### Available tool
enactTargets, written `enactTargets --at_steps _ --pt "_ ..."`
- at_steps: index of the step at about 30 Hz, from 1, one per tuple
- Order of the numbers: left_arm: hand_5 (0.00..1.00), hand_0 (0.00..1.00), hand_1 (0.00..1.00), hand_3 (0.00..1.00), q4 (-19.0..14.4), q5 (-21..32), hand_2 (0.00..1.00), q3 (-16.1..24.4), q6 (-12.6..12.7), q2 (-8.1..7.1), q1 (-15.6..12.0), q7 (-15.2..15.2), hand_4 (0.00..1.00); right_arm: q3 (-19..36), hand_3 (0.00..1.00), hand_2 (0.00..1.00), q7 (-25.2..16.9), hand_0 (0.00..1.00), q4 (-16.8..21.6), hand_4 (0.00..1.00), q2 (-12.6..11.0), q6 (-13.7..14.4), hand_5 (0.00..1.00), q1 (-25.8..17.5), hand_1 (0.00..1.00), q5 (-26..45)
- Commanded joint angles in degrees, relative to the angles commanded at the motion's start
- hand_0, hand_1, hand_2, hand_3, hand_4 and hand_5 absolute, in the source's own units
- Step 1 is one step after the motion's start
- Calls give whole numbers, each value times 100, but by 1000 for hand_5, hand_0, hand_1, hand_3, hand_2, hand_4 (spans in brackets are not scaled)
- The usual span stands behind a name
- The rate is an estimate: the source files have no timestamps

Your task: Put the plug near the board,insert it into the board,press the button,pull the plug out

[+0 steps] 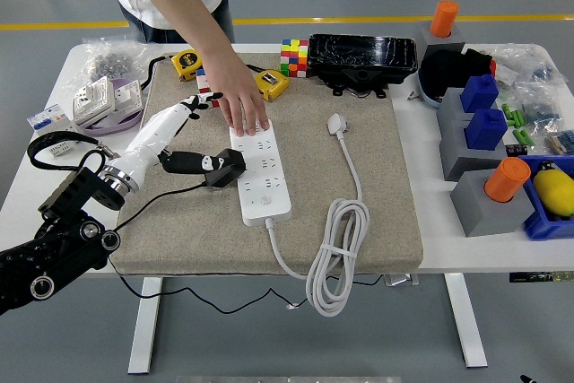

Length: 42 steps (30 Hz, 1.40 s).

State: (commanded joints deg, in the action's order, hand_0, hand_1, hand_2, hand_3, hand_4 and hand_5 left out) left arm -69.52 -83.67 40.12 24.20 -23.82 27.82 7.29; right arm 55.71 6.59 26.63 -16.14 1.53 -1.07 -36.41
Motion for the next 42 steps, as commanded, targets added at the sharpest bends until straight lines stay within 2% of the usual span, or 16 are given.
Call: enactTargets --at_steps 1,6,7,8,12,13,15,21,31,42 --pt "509 642 765 808 -115 -24 801 94 14 -28 -85 -48 998 0 602 697 -1 684 -1 938 2 -1 531 -1 688 -2" --pt "509 642 765 808 -531 -71 801 386 61 -136 -510 -275 998 12 602 697 2 684 -11 938 11 -4 531 -21 688 -8" --pt "537 715 786 801 -593 -105 819 427 48 -150 -608 -339 951 18 601 697 0 682 -10 939 11 -2 531 -25 688 -9" --pt "537 715 786 801 -653 -132 819 454 36 -165 -692 -397 951 18 601 697 0 682 -8 939 10 -4 531 -28 688 -12" --pt "537 715 786 801 -843 -214 819 438 31 -196 -898 -556 951 32 601 697 -3 682 0 939 8 -1 531 -34 688 -20" --pt "560 753 816 810 -877 -234 833 424 29 -197 -933 -587 923 36 602 697 -4 682 1 939 9 0 531 -35 688 -22" --pt "560 753 816 810 -919 -278 833 397 20 -189 -989 -642 923 32 602 697 -5 682 1 939 11 -1 531 -40 688 -21" --pt "566 768 824 810 -933 -324 837 317 -19 -136 -1037 -759 907 -6 602 697 -4 682 -4 939 7 -5 532 -41 688 -16" --pt "588 789 835 814 -922 -236 844 99 -74 -104 -943 -842 896 -37 602 697 -4 682 -3 939 -22 -4 532 -18 688 -9" --pt "588 783 839 816 -686 -227 846 -25 -150 -1 -845 -1002 887 -12 601 697 -6 684 -4 939 -6 -5 532 -46 688 -8"
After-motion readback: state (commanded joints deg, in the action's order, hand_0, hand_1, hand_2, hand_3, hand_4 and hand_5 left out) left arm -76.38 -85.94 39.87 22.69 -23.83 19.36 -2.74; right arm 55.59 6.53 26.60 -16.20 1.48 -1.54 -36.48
